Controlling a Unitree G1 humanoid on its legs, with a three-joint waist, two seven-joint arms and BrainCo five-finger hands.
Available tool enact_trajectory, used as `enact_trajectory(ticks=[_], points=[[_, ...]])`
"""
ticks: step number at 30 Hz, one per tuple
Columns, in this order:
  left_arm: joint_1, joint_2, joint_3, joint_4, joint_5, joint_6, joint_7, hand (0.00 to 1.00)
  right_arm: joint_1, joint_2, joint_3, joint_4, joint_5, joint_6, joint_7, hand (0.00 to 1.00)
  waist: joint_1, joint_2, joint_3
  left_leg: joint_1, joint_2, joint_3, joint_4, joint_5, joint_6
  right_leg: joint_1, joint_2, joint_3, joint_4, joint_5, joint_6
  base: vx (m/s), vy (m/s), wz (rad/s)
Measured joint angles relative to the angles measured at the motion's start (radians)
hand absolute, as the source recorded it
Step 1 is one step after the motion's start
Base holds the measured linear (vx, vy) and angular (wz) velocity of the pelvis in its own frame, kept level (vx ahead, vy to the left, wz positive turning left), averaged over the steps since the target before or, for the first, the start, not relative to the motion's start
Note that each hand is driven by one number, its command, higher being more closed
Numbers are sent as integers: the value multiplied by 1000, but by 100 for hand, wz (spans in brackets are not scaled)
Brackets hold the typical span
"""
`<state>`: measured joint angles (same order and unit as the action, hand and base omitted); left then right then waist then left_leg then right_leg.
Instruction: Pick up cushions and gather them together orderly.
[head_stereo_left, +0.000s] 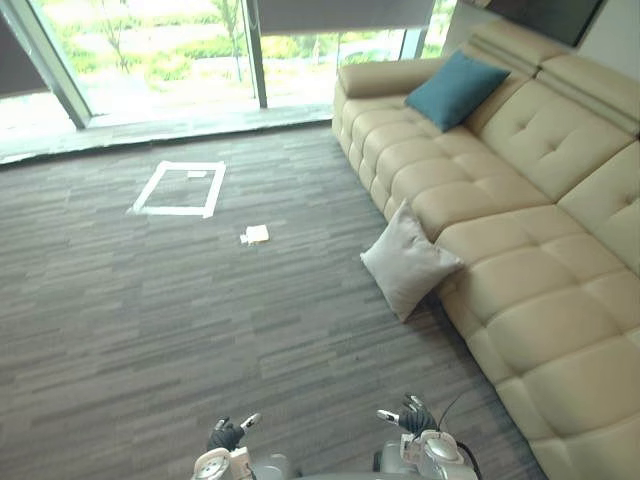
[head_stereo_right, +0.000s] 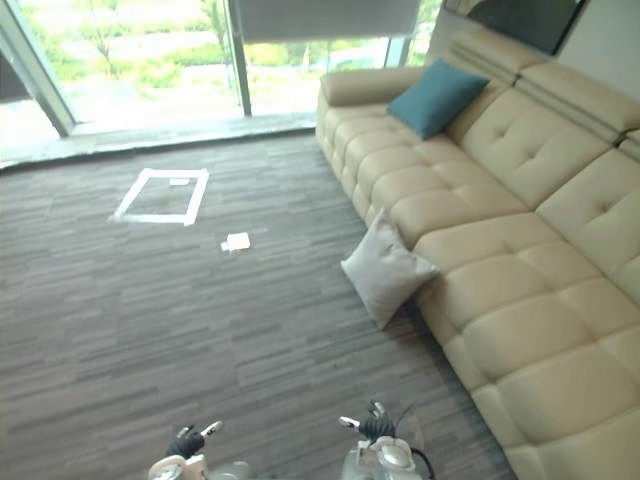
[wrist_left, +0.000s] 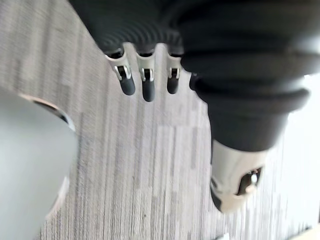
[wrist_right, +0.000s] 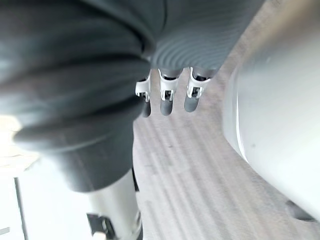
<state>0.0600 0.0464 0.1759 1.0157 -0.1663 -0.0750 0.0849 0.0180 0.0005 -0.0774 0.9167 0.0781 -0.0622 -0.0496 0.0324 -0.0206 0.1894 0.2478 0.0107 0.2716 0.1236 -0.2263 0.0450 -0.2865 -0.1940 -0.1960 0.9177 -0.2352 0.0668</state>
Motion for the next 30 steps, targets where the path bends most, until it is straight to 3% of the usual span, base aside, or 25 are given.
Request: enact_trajectory(ticks=[2, 3, 4, 6, 8, 9, 10, 11, 12, 14, 16, 18, 21, 23, 24, 25, 26, 28, 29, 30], points=[[-8, 8, -18, 17, 18, 0, -2, 0, -19, 1, -13, 4, 0, -8, 2, 0, -27, -5, 3, 58, 1, -1, -55, -33, -31, -48, 26, -115, -358, 70, -19, 469, -44, 22], [-8, 10, -19, 19, 19, 1, -3, 0, -21, 1, -16, 6, 0, -7, 3, 0, -27, -6, 4, 67, -1, -2, -57, -40, -34, -48, 33, -119, -414, 88, -22, 494, -97, 13], [-4, 9, -20, 23, 20, 1, -2, 0, -20, 0, -19, 12, 0, -8, 3, 0, -27, -7, 4, 98, -8, -8, -55, -71, -51, -41, 63, -111, -542, 149, -35, 433, -104, 8], [5, -1, -12, 23, 35, 2, -4, 0, -19, -5, -20, 4, 0, -6, 5, 0, -36, -3, 2, 145, -3, -37, -26, -97, -64, -31, 90, -65, -512, 226, -132, 594, -160, 22], [1, -25, 4, 12, 57, 1, -6, 0, -17, -7, -38, 0, 0, -5, 5, 0, -36, 27, -1, 76, 53, -69, 204, -97, -66, 2, 102, -84, -469, 151, -139, 662, -257, 27], [1, -34, 12, 8, 58, 1, -9, 0, -14, -11, -38, -6, 0, -5, 5, 0, -38, 44, -4, 2, 86, -93, 376, -80, -97, 25, 118, -99, -471, 127, -147, 648, -254, 9], [4, -53, 45, -8, 57, 2, -9, 0, -15, -23, -34, -17, 3, 1, 1, 0, -34, 73, 7, -140, 169, -120, 699, -11, -187, 87, 168, -96, -494, 81, -162, 547, -175, -1], [5, -54, 46, -10, 57, 2, -9, 0, -15, -24, -34, -17, 3, 2, 0, 0, -33, 76, 7, -148, 175, -119, 715, -12, -185, 92, 172, -96, -496, 79, -162, 446, -116, -26], [11, -57, 52, -28, 57, 1, -11, 0, -16, -19, -34, -16, 4, 5, -4, 0, -29, 90, 17, -200, 215, -108, 827, -16, -179, 155, 196, -89, -519, 58, -173, 540, -91, -36], [14, -51, 53, -46, 56, 0, -10, 0, -14, -1, -35, -2, 7, 8, -8, 0, -24, 68, 25, -274, 229, -74, 836, -52, -154, 245, 206, -63, -571, 43, -170, 558, -81, -48], [13, -48, 53, -62, 52, -5, -9, 0, -8, 5, -39, 8, 10, 14, -11, 0, -5, 51, 21, -356, 208, -31, 633, -93, -132, 329, 199, -1, -652, 43, -158, 431, -11, -69], [10, -48, 53, -63, 48, -7, -8, 0, -4, 6, -42, 8, 10, 15, -12, 0, 6, 46, 20, -410, 170, -80, 466, -89, -136, 366, 187, 47, -681, 36, -139, 434, 108, -74], [10, -51, 53, -61, 46, -10, -1, 0, 3, 0, -36, 20, 9, 15, -14, 0, 22, 42, 15, -424, 84, -286, 195, 4, -145, 395, 159, 142, -691, -11, -74, 374, 230, -97], [14, -48, 54, -54, 46, -10, -1, 0, 7, 1, -20, 24, 7, 16, -14, 0, 27, 43, -6, -413, 79, -291, 210, 114, -142, 392, 151, 215, -650, -56, -35, 421, 388, -109], [14, -30, 56, -50, 47, -9, -1, 0, 20, 10, -17, 27, 7, 17, -14, 0, 25, 12, -23, -406, 68, -245, 233, 102, -127, 390, 127, 241, -631, -68, -17, 411, 348, -88], [16, -14, 57, -40, 47, -8, -1, 0, 35, 31, -17, 23, 5, 16, -13, 0, 26, -20, -48, -398, 57, -199, 242, 75, -108, 367, 100, 249, -588, -67, -10, 430, 361, -126], [2, 0, 57, -21, 47, -7, -1, 0, 40, 53, -15, 16, 3, 17, -13, 0, 30, -39, -52, -355, 52, -137, 246, 43, -79, 298, 82, 267, -441, -48, 19, 394, 338, -104], [-5, 4, 55, -9, 47, -4, 0, 0, 38, 59, -10, 3, 2, 16, -9, 0, 25, -29, -41, -308, 50, -96, 238, 20, -58, 217, 65, 266, -258, -9, 39, 229, 254, -83], [-7, 4, 52, 4, 47, -2, 1, 0, 36, 59, -6, -7, 2, 12, -9, 0, 22, -25, -38, -253, 51, -58, 224, -5, -47, 153, 47, 234, -112, -7, 36, 168, 211, -74], [-7, 4, 51, 9, 47, -2, 1, 0, 36, 59, -5, -10, 2, 12, -9, 0, 22, -24, -38, -231, 52, -41, 217, -13, -46, 131, 35, 210, -71, -8, 34, 166, 216, -85]])
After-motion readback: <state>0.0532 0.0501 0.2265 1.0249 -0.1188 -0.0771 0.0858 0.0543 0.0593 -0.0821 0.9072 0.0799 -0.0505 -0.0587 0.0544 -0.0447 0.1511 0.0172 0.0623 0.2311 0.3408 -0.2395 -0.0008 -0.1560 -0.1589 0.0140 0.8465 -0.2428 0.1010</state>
